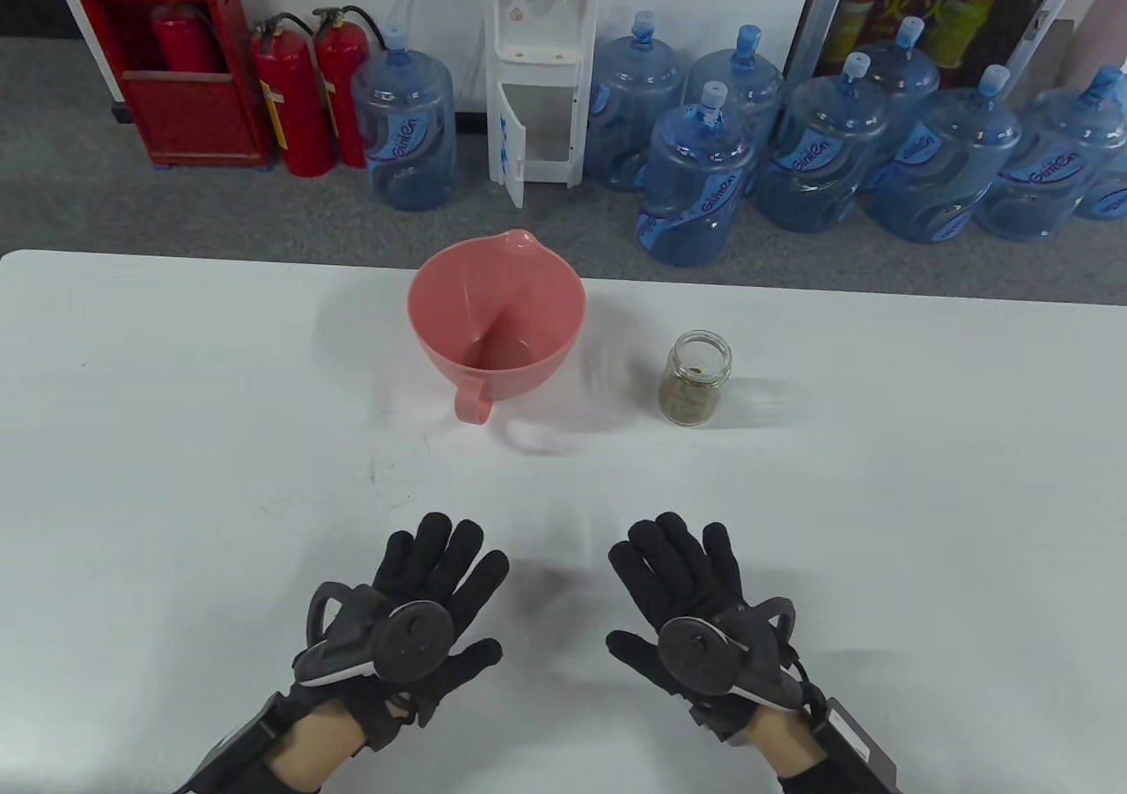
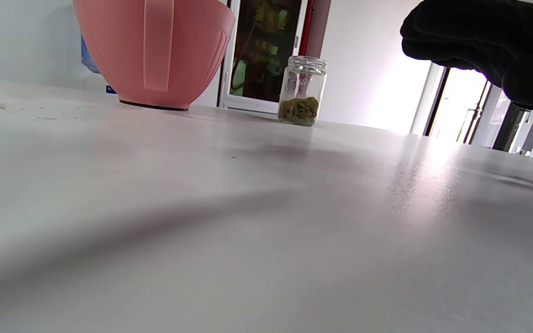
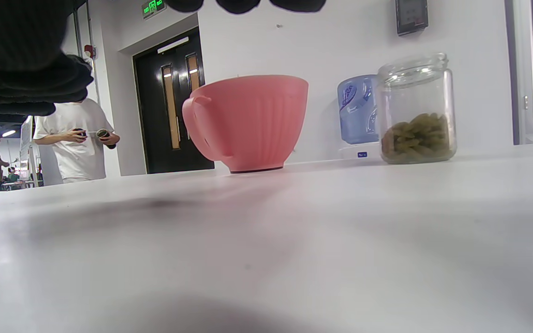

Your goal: Hold salad bowl and receive raisins poured from storage jar

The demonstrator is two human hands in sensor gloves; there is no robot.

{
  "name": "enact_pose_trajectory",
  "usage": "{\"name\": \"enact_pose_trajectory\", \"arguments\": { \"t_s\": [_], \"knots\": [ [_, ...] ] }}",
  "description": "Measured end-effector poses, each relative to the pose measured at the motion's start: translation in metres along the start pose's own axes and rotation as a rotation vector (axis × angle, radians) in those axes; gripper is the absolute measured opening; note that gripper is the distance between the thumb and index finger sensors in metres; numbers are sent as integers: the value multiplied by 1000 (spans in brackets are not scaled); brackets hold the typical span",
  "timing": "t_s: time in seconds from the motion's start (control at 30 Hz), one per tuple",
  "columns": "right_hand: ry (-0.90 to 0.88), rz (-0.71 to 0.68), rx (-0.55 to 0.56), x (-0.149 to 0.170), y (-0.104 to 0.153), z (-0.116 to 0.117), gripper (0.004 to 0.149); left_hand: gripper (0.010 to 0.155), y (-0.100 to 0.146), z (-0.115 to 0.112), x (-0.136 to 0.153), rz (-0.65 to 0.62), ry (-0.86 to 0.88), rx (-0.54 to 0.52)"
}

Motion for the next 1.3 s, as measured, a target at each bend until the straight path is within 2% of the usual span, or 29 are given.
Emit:
{"name": "enact_pose_trajectory", "arguments": {
  "t_s": [0.43,0.6,0.7,0.9,1.03,1.1,1.2,1.3],
  "knots": [
    [-7,1,-15,-1,0,2,89,75,-1,-3,-1,9,-5,16],
    [-9,1,-21,-1,-1,1,89,73,-2,8,5,40,30,-5],
    [-11,2,-27,-2,-3,1,89,72,-5,24,17,88,119,-30],
    [2,-21,-29,-7,-2,-1,89,72,-21,77,59,226,274,-165],
    [8,-31,-29,-9,-1,-1,90,71,-40,95,94,339,444,-241],
    [11,-37,-29,-9,-1,-1,90,72,-51,95,112,407,566,-275],
    [16,-41,-26,-9,-1,-2,90,73,-70,82,130,496,817,-289],
    [16,-43,-27,-8,0,-2,90,75,-89,64,142,590,913,-256]
  ]
}}
Point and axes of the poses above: the tracker on the back of each hand, its own x axis roughly to the little-finger side, its own y axis roughly from the fingertips to the wrist, z = x × y, the point moved 4 cm from there along -y, roughly from the wrist to the fingertips
